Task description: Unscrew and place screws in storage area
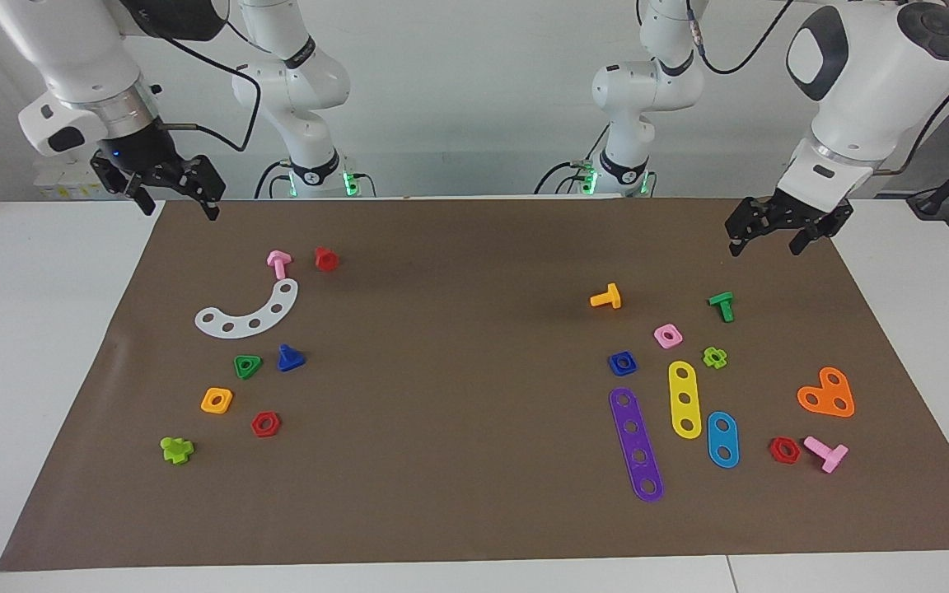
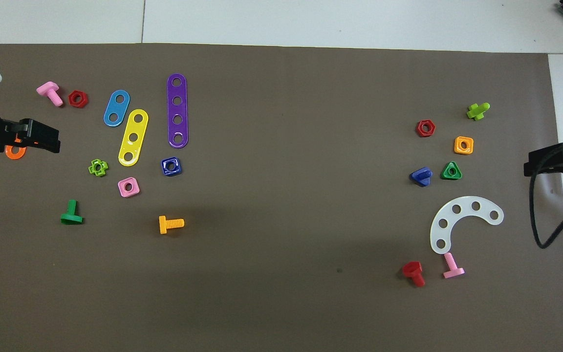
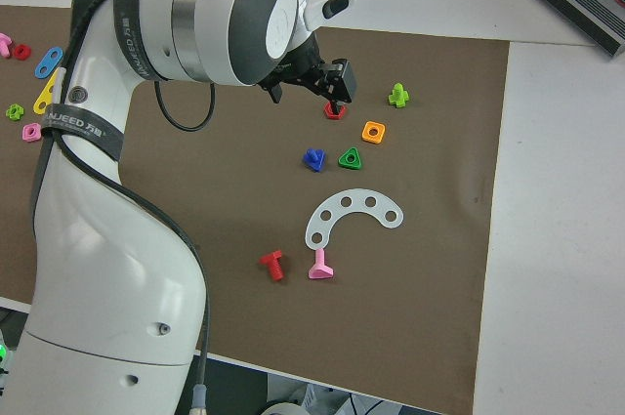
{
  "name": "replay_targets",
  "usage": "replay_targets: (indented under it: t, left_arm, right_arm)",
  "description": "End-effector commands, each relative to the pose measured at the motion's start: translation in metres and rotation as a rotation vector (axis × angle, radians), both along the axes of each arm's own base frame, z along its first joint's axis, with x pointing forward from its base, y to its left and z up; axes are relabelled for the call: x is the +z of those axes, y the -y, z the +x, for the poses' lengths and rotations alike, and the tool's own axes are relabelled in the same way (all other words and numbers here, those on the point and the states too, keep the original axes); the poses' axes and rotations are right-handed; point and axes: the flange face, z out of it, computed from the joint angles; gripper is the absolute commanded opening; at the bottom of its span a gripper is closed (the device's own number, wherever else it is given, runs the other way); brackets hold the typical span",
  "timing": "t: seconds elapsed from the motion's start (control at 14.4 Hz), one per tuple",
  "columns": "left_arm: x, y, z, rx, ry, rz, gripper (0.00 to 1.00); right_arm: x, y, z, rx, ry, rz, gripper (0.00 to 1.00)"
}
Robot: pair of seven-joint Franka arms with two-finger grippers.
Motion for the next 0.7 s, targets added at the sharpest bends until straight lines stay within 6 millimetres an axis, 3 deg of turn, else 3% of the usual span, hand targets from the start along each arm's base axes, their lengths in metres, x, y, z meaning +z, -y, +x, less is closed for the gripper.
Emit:
replay_targets:
  t: [0.0, 0.63]
  left_arm:
    - [0.0018, -0.0029, -0.01, -0.002, 0.01, 0.017, 1.0]
    - [0.0018, -0.0029, -0.01, -0.004, 0.01, 0.017, 1.0]
  right_arm:
    - [-0.0019, -0.0014, -0.0016, 0.015, -0.009, -0.017, 1.0]
    - [0.0032, -0.0039, -0.0039, -0.001, 0.004, 0.0, 1.0]
